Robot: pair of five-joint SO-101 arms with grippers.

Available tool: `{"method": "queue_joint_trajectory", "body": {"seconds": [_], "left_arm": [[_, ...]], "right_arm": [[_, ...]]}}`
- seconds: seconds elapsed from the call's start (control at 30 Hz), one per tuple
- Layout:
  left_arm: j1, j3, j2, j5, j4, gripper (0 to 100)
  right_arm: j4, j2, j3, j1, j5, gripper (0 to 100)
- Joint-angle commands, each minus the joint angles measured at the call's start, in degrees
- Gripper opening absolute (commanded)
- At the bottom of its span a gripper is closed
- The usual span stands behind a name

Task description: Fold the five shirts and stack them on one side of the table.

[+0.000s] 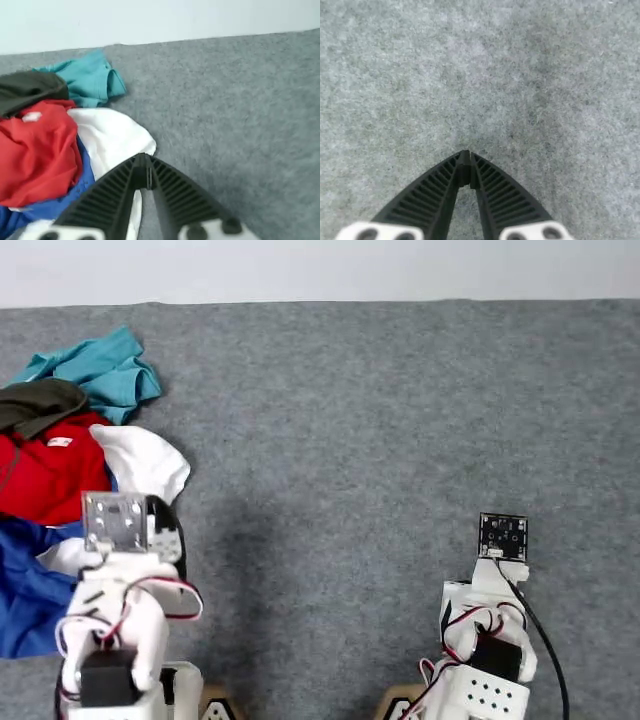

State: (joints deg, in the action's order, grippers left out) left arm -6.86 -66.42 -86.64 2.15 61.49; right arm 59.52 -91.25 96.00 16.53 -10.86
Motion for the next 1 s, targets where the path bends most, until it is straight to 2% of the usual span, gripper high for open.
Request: {"method": "queue_joint_trajectory", "body": {"seconds": [0.0,0.13,0.2,0.33,0.43,0.63,0.83,0.97], "left_arm": [[-0.35,12.00,12.40,-0.53,3.25,0],[-0.62,20.53,23.65,-0.70,9.58,1],[-4.04,25.19,27.69,-2.55,10.90,1],[-13.98,31.78,31.47,-15.21,11.16,1],[-19.60,31.78,32.97,-23.21,10.37,0],[-27.96,28.09,38.77,-17.41,10.46,0],[-29.89,29.67,52.48,-12.92,10.81,0],[-31.82,34.86,60.04,-12.66,13.45,3]], "right_arm": [[-0.04,-0.48,0.44,-0.04,-0.53,1.0],[-0.04,-0.48,0.44,-0.04,-0.53,1.0],[-0.04,-0.48,0.44,-0.04,-0.53,1.0],[-0.04,-0.48,0.44,-0.04,-0.53,1.0],[-0.04,-0.48,0.44,-0.04,-0.53,1.0],[-0.04,-0.48,0.44,-0.04,-0.53,1.0],[-0.04,-0.48,0.44,-0.04,-0.53,1.0],[-0.04,-0.48,0.44,-0.04,-0.53,1.0]]}}
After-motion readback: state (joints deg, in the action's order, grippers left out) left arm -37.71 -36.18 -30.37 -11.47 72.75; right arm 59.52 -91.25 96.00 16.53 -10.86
